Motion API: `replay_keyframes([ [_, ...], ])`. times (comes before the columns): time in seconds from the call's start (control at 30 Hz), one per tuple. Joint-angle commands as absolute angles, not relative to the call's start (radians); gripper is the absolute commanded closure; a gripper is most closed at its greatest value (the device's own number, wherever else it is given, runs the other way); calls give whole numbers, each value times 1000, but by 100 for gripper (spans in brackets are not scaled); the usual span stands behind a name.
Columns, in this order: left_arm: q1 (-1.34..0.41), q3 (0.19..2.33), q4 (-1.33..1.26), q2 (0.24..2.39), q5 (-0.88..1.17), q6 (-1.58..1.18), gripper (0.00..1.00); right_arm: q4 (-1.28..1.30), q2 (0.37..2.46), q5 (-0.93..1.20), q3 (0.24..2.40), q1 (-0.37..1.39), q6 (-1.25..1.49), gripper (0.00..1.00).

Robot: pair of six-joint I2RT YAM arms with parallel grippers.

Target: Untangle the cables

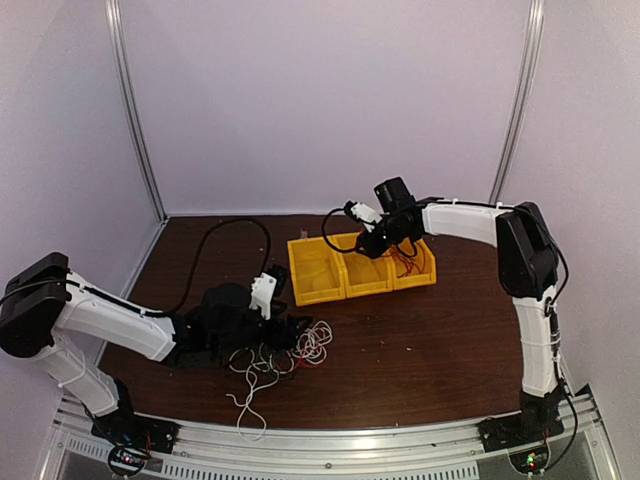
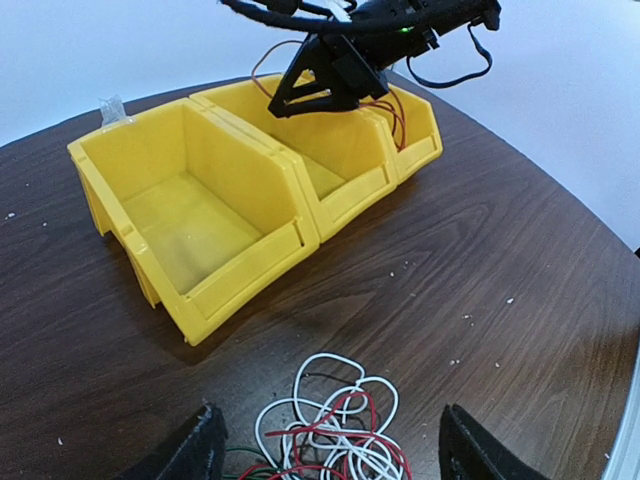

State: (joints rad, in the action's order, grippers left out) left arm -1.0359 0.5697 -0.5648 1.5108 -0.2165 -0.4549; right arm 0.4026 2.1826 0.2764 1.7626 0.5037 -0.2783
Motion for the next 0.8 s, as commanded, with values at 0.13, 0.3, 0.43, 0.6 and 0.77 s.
replay_keyframes([
  [0.13, -1040, 581, -578, 1508, -229, -463, 26, 434, 2216, 225, 1816, 498, -215, 78],
  [0.3, -1039, 581, -580, 1512, -232, -461, 26, 417, 2181, 254, 1798, 498, -199, 100],
  [0.43, -1040, 578, -588, 1521, -235, -460, 25, 383, 2056, 263, 1713, 495, -199, 100],
  [0.6, -1040, 567, -624, 1552, -228, -464, 26, 198, 1773, 371, 1402, 443, -200, 100],
  [0.77, -1040, 568, -665, 1599, -209, -467, 26, -38, 1604, 431, 1079, 384, -234, 100],
])
